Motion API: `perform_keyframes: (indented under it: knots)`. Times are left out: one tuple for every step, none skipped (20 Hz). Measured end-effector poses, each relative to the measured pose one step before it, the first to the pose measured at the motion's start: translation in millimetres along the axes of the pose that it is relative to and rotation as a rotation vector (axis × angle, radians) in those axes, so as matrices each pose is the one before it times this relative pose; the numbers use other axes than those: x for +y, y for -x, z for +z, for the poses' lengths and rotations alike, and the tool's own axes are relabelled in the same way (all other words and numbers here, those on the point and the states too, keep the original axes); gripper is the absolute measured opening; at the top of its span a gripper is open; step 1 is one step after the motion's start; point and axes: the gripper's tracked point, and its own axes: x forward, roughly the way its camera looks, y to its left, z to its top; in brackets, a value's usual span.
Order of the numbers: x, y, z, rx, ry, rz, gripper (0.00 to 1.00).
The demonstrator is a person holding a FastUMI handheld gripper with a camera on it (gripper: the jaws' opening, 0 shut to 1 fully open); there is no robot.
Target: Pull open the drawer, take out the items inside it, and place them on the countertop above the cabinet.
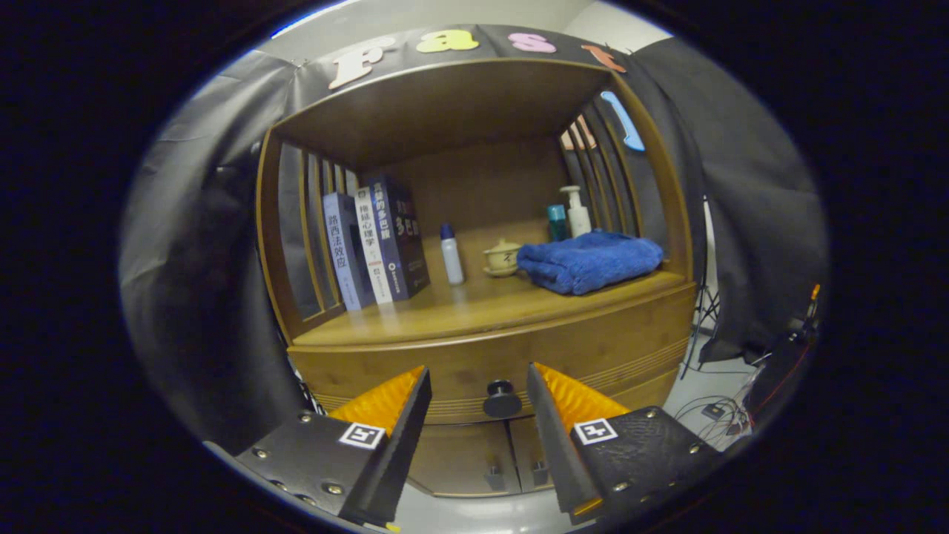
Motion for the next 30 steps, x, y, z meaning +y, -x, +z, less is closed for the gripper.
perform_keyframes:
  knots:
    - [-1.75,-8.87,-10.09,0.02624,0.00146,-0.00617,0.78]
    - [-3.46,-7.86,-8.48,0.02871,0.00816,-0.00773,0.78]
    - [-3.00,-6.70,-8.38,0.02914,0.00994,-0.00722,0.78]
    - [-1.62,-6.90,-6.24,0.02370,0.01384,-0.00488,0.78]
    - [-3.16,-8.84,-7.36,0.01979,0.01331,-0.01515,0.78]
    - [-1.52,-4.40,-3.67,0.01167,0.01153,-0.00871,0.74]
    - [0.00,-7.41,-2.26,0.00826,0.00185,0.00505,0.69]
    - [1.12,-6.19,-0.96,0.00557,-0.00393,0.00668,0.68]
    - [-0.16,-3.04,-3.04,0.00470,-0.00068,0.00153,0.68]
    - [-4.39,-2.97,-2.52,0.00957,0.00604,-0.01800,0.64]
    - [-2.88,-4.52,-4.39,0.01441,0.01584,-0.01088,0.61]
    - [-1.05,-3.27,-0.51,0.00435,0.00727,-0.00576,0.57]
    - [-0.23,-5.47,-3.55,0.01018,0.00062,0.00902,0.55]
    - [3.00,-3.78,-0.44,0.00516,0.00805,0.00035,0.53]
    - [-5.06,3.14,0.59,-0.00322,0.01532,-0.01850,0.51]
    - [-1.37,12.88,3.82,0.00245,0.01075,0.01298,0.51]
    - [2.65,-13.82,-3.25,-0.00077,-0.00326,0.00500,0.45]
    - [0.29,-1.95,0.81,-0.00269,-0.00364,0.00687,0.44]
    - [-0.81,1.64,-1.30,-0.00661,0.00233,0.00174,0.43]
    - [-0.05,-2.11,-2.21,0.00016,0.00905,-0.00032,0.40]
    - [-0.98,1.17,1.08,0.00025,0.00209,-0.00345,0.37]
    - [-0.37,-0.04,-0.33,0.00761,0.00134,-0.00378,0.37]
    - [0.90,-3.29,-2.78,-0.00241,0.00680,0.00089,0.37]
    - [-0.79,2.47,1.13,0.00469,-0.00867,-0.00508,0.34]
    - [0.65,-0.38,0.06,0.00446,-0.01119,-0.00140,0.32]
    - [-0.03,1.36,-0.59,0.00139,-0.00072,-0.00298,0.32]
    - [-0.81,1.41,-0.69,0.00476,0.00352,-0.00200,0.32]
    - [0.67,1.75,-1.62,0.00160,-0.00090,0.00066,0.32]
    - [-0.20,3.63,-1.18,0.00081,-0.00460,-0.00104,0.32]
    - [-0.74,5.57,-2.54,-0.00238,-0.00616,-0.00095,0.32]
